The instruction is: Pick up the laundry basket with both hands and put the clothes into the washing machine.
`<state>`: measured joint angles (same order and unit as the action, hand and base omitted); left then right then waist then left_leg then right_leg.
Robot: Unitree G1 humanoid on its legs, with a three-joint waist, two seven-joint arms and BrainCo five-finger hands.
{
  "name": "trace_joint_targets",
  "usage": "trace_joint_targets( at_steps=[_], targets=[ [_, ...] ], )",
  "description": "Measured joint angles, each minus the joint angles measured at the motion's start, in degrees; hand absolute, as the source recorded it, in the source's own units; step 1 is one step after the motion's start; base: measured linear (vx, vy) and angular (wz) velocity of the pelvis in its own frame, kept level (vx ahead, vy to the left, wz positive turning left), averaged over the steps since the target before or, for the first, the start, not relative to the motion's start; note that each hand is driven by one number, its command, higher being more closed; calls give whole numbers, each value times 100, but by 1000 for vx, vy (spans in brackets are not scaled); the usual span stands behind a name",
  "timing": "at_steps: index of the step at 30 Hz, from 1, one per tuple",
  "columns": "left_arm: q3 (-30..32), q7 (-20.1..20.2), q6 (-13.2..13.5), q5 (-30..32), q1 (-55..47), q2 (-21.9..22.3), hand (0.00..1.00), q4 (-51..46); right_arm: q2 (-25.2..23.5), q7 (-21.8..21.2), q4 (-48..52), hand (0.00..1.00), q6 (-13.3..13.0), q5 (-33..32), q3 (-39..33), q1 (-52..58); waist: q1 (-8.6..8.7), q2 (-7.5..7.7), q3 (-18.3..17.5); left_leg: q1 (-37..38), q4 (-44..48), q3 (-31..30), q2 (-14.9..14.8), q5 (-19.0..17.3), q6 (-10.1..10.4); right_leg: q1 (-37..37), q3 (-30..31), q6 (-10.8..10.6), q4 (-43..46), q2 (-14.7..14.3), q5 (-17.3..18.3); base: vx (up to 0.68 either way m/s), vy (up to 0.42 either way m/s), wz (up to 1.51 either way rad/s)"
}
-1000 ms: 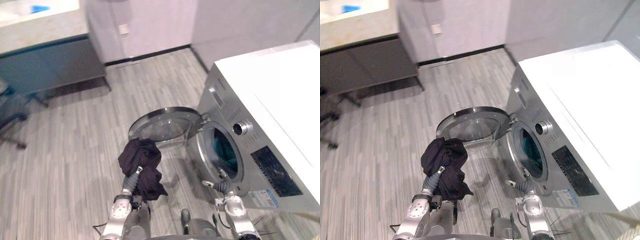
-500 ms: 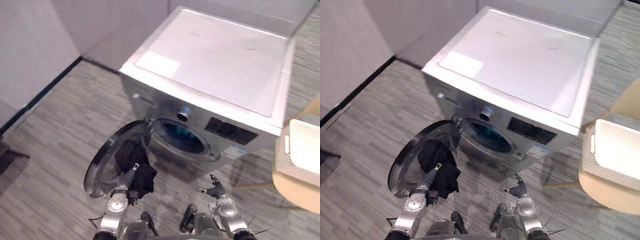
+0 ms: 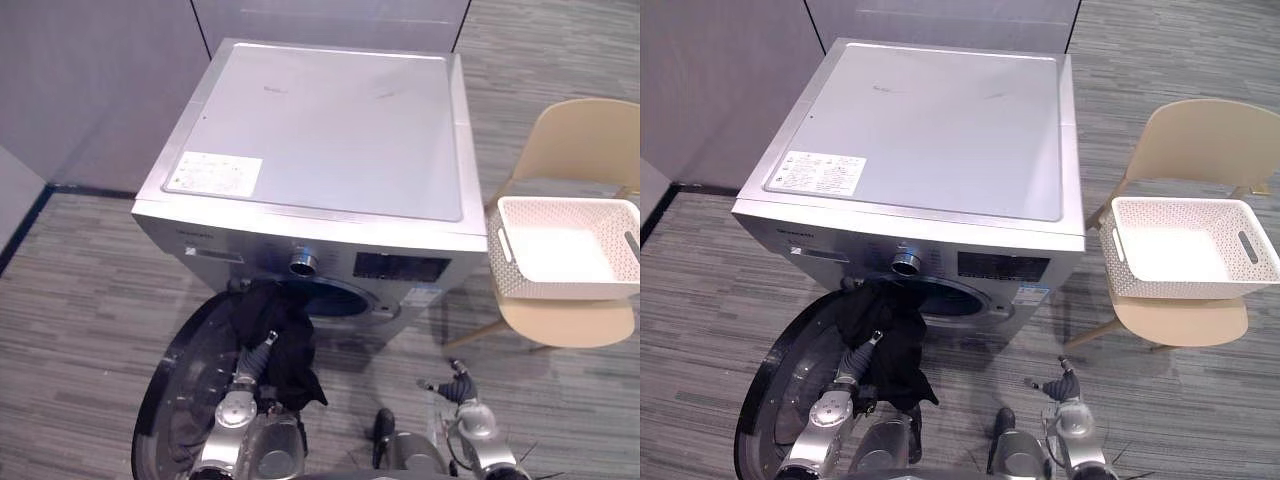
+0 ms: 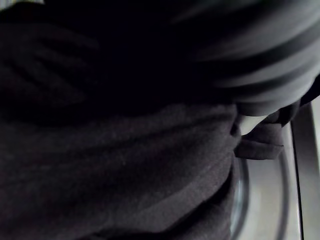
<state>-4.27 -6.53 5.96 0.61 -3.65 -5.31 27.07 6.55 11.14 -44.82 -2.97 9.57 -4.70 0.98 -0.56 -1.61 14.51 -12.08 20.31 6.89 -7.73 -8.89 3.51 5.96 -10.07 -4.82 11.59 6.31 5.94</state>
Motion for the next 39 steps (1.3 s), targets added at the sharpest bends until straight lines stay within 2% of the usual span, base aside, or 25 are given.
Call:
trace_joint_targets(
  at_steps=[1,2,3,5,7,9,10,11,14,16,18,20,22,23,25,26,28,29,31,33,37,38,39],
  targets=[
    [-26,-22,-1,2,139,-40,100,-30,15,3,80,0,-2,-5,3,-126,8,41,188,-168,240,134,67,-84,-130,335,128,-70,446,140,143,-31,212,-27],
    [-40,-39,-1,4,251,-93,100,-39,22,20,148,0,-7,-14,2,-246,10,31,309,-343,457,210,82,-111,-167,569,199,-92,733,204,215,-107,190,-49],
    [-58,-148,-7,11,516,-199,100,-92,20,71,339,0,-7,-86,9,-531,15,34,554,-762,907,441,65,-172,-254,1125,351,-120,1321,311,322,-169,160,-48],
    [-51,-268,-48,23,767,-300,100,-253,16,124,640,0,-6,-135,13,-740,33,44,757,-1179,1346,599,9,-330,-309,1697,513,-147,1864,371,452,-171,84,-48],
    [-39,-417,-53,68,1110,-389,100,-599,9,223,1276,0,14,-215,22,-863,81,23,1003,-1775,2071,766,-176,-815,-433,2470,697,-175,2716,378,756,-200,32,-39],
    [-45,-511,-52,179,1536,-385,100,-680,7,347,1737,0,58,-222,26,-966,127,50,1135,-2346,2743,782,-268,-1058,-481,3124,746,-143,3441,495,996,-195,5,-13],
    [-44,-538,-53,194,1670,-387,100,-684,4,383,1876,0,75,-222,28,-1000,131,51,1144,-2552,2953,794,-312,-1143,-468,3359,793,-144,3655,499,1061,-215,-13,-19],
    [-53,-620,-53,250,1955,-383,100,-737,-11,438,2176,0,98,-222,47,-1126,143,49,1173,-3046,3378,820,-407,-1304,-464,3919,897,-101,4086,489,1162,-198,-24,-26],
    [30,-748,-77,442,2420,-375,100,-1068,-137,572,2842,0,104,-221,106,-1520,157,51,1318,-3980,4048,929,-660,-1431,-539,5012,1049,-65,4731,436,1205,-154,-46,-35],
    [103,-850,-84,473,2670,-372,100,-1218,-210,651,3169,0,94,-218,136,-1667,150,63,1455,-4371,4423,954,-818,-1525,-559,5475,1126,-40,5057,371,1221,-80,-59,-36],
    [411,-994,-118,472,3029,-347,100,-1484,-274,777,3572,0,67,-216,116,-1775,157,75,1507,-5106,4962,941,-994,-1611,-634,6293,1238,-58,5569,269,1261,-74,-92,-28],
    [675,-1144,-191,474,3430,-435,100,-1552,-270,792,3695,0,69,-211,94,-1842,182,74,1592,-5590,5323,888,-1092,-1674,-655,6803,1294,-48,5919,210,1294,-65,-83,-18],
    [862,-1270,-283,477,3781,-646,100,-1554,-273,796,3776,0,66,-212,72,-1861,209,83,1643,-5909,5595,854,-1188,-1738,-673,7139,1317,-22,6169,163,1326,-74,-74,-10],
    [951,-1353,-346,492,4070,-925,100,-1556,-275,794,3870,0,64,-212,31,-1859,280,84,1648,-6155,5763,807,-1209,-1748,-683,7372,1323,-7,6340,158,1347,-77,-65,0],
    [956,-1393,-436,620,4638,-1451,100,-1556,-266,795,4072,0,-4,-211,-38,-1821,318,129,1680,-6439,5959,724,-1246,-1751,-682,7634,1323,11,6539,142,1358,-71,-53,3],
    [956,-1401,-450,648,4819,-1570,100,-1556,-266,794,4130,0,-48,-212,-71,-1797,318,133,1682,-6520,6010,694,-1254,-1754,-676,7700,1321,20,6591,142,1363,-72,-48,7],
    [896,-1497,-462,684,5578,-2056,100,-1555,-266,789,4301,0,-194,-212,-173,-1725,333,135,1683,-6799,6173,600,-1257,-1770,-648,7935,1306,44,6759,157,1385,-73,-43,8],
    [876,-1499,-468,685,5779,-2165,100,-1554,-267,787,4336,0,-223,-211,-200,-1702,344,137,1684,-6863,6216,571,-1257,-1770,-648,7979,1296,56,6805,161,1392,-41,-25,9],
    [565,-1556,-564,871,6620,-2594,100,-1464,-286,786,4485,0,-341,-212,-232,-1639,379,164,1698,-7105,6430,448,-1255,-1770,-648,8154,1249,75,7035,184,1465,-25,-29,10],
    [253,-1579,-645,1347,7335,-2833,100,-1221,-295,775,4591,0,-398,-209,-233,-1641,416,254,1725,-7246,6602,373,-1241,-1778,-655,8278,1237,83,7248,194,1546,-15,-42,13],
    [-138,-1689,-845,1842,8407,-3004,100,-897,-304,761,4833,0,-587,-214,-252,-1640,477,326,1748,-7523,6837,218,-1230,-1779,-662,8479,1183,133,7511,222,1618,4,-33,7],
    [-273,-1773,-940,1975,8607,-3046,0,-891,-300,752,4888,0,-596,-221,-257,-1640,505,343,1752,-7583,6861,196,-1230,-1777,-661,8531,1173,142,7542,236,1624,15,-39,5],
    [-425,-1853,-997,2054,8743,-3086,0,-862,-296,747,4912,0,-629,-225,-273,-1639,532,346,1753,-7632,6886,163,-1230,-1776,-660,8556,1154,159,7566,241,1633,14,-28,4]
  ],
)
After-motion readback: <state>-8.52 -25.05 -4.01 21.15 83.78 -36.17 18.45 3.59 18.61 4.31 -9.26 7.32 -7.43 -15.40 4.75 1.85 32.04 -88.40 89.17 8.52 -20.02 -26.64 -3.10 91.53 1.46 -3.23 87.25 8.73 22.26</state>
